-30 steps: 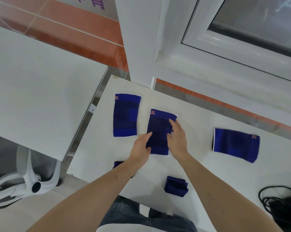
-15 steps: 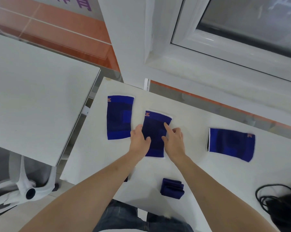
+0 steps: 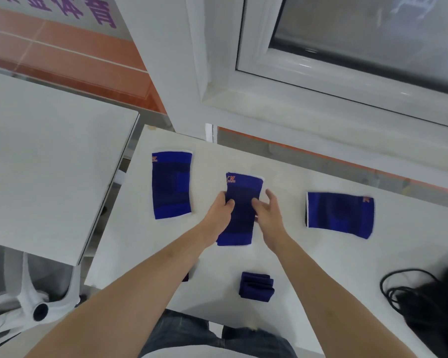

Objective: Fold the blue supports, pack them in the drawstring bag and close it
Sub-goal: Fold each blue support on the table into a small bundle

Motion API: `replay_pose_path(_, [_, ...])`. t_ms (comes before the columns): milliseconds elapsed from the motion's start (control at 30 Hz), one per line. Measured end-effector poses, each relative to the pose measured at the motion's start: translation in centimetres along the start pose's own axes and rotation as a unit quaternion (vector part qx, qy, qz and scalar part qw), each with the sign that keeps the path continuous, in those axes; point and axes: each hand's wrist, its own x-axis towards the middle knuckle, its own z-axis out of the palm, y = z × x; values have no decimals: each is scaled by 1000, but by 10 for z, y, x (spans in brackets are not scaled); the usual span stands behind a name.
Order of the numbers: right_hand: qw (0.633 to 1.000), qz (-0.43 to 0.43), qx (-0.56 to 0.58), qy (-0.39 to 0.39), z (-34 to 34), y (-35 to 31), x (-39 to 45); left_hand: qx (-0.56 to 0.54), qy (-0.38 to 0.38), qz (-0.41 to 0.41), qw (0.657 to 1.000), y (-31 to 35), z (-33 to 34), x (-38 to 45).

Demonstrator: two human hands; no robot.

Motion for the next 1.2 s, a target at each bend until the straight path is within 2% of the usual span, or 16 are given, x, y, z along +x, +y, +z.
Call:
replay_pose_path(67, [998, 12, 61, -15, -4, -12, -1, -36, -28, 25, 999, 9, -2, -6])
replay_pose_path(133, [997, -12, 75, -29, -4, -29, -8, -50, -35, 54, 997, 21, -1, -11])
replay_pose_path(300, [994, -105, 28, 23, 1, -60, -23, -32, -16, 131, 991, 36, 0, -11])
replay_pose_path(400, [980, -191, -16, 45, -7, -74, -35, 59, 40, 240, 968, 35, -9, -12])
replay_pose_path(467, [962, -253, -89, 48, -19, -73, -47, 165, 87, 312, 932, 28, -19, -16])
replay_pose_path(567, [921, -295, -254, 15, -40, -43, -54, 285, 61, 358, 887, 0, -36, -18])
replay_pose_path(667, [892, -282, -350, -46, -55, 3, -48, 372, -19, 300, 878, -33, -45, -15])
replay_pose_path(767, [897, -226, -375, -64, -56, 33, -44, 395, -62, 227, 888, -57, -44, -14])
replay_pose_path(933, [922, -163, -351, 7, -45, 42, -30, 314, -23, 158, 936, -63, -31, -10])
replay_pose_path(1067, [911, -125, -390, 52, -37, 38, -14, 282, 12, 126, 951, -58, -23, -2])
replay_pose_path(1200, [917, -95, -381, 68, -29, 34, -6, 261, 51, 97, 959, -60, -16, 5])
